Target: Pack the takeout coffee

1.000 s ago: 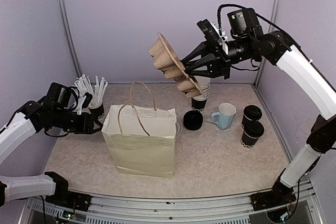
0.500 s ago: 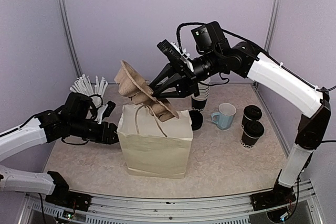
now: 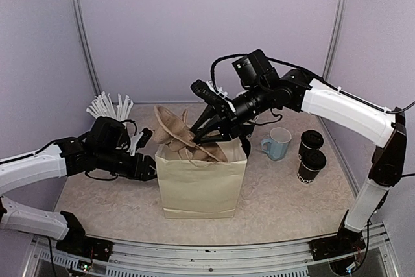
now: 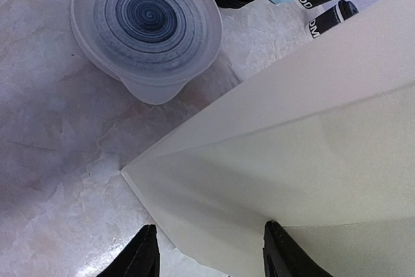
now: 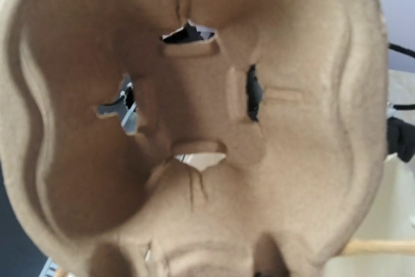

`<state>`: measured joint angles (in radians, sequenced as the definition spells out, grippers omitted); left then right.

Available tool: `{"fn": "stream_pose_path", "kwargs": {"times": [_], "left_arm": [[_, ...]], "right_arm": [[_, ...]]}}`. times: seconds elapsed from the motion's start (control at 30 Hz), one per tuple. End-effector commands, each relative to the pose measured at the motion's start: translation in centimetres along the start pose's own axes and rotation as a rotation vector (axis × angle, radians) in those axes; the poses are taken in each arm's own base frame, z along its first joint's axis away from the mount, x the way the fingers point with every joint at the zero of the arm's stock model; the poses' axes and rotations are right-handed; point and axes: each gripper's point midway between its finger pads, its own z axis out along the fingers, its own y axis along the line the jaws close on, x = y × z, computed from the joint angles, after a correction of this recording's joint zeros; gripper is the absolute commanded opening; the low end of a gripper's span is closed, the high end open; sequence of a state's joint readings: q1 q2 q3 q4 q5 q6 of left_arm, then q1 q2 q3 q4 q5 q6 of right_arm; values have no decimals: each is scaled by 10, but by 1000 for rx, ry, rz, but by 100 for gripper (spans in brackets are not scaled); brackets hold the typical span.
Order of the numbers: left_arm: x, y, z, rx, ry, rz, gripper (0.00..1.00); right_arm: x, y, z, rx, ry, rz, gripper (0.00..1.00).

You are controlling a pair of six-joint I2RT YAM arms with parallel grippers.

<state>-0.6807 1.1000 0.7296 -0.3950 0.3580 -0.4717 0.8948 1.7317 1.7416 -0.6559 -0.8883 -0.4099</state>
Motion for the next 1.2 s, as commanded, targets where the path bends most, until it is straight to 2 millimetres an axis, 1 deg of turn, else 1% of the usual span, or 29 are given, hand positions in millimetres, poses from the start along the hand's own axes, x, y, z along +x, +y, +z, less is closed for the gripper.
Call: {"fn": "stream_pose_path", "kwargs": {"times": [0.0,0.03,0.1,0.2,0.23,0.27,0.3,0.33,0.37,0.43,0.5,0.6,0.63,0.67,0.77,0.83,0.97,1.07,1.17], "left_arm": [[-15,-2,-11,-28,-35,21,53],[-21,-3,-16,-41,-53,29,53],[-39,-12,-33,-58,-124,66,53],[-74,-40,-79,-36,-313,160,54],[-82,-56,-95,16,-376,203,54],[-86,-73,-108,79,-421,245,55],[-90,-92,-125,148,-476,290,55],[-92,-107,-137,200,-507,327,56],[-92,-121,-143,242,-523,360,56],[-88,-144,-145,301,-518,430,56],[-80,-165,-140,336,-500,501,57],[-74,-184,-123,320,-474,582,59],[-73,-187,-113,309,-455,593,59],[-73,-189,-109,307,-446,602,60],[-75,-186,-90,275,-421,602,59],[-74,-184,-84,270,-420,606,58],[-74,-182,-91,273,-463,622,56],[-77,-178,-103,263,-511,623,56],[-77,-173,-102,262,-501,626,54]], "right_arm": [[-20,21,-21,17,-13,-47,9],[-25,23,-25,19,-20,-51,9],[-37,26,-32,20,-37,-63,9],[-52,30,-41,13,-65,-71,9],[-54,30,-43,13,-71,-72,9],[-54,29,-43,15,-73,-72,9],[-53,28,-43,17,-70,-66,9],[-52,26,-43,18,-71,-62,8],[-50,25,-43,19,-73,-56,8],[-49,22,-44,16,-81,-34,8],[-52,20,-48,16,-97,-23,8],[-53,15,-52,31,-102,-21,8],[-52,14,-52,35,-100,-20,8],[-51,13,-52,36,-99,-16,8],[-47,12,-51,31,-97,-4,8],[-46,12,-51,29,-96,1,8],[-42,12,-50,30,-92,7,8],[-41,11,-49,29,-90,12,8],[-39,10,-48,28,-89,18,8]]}}
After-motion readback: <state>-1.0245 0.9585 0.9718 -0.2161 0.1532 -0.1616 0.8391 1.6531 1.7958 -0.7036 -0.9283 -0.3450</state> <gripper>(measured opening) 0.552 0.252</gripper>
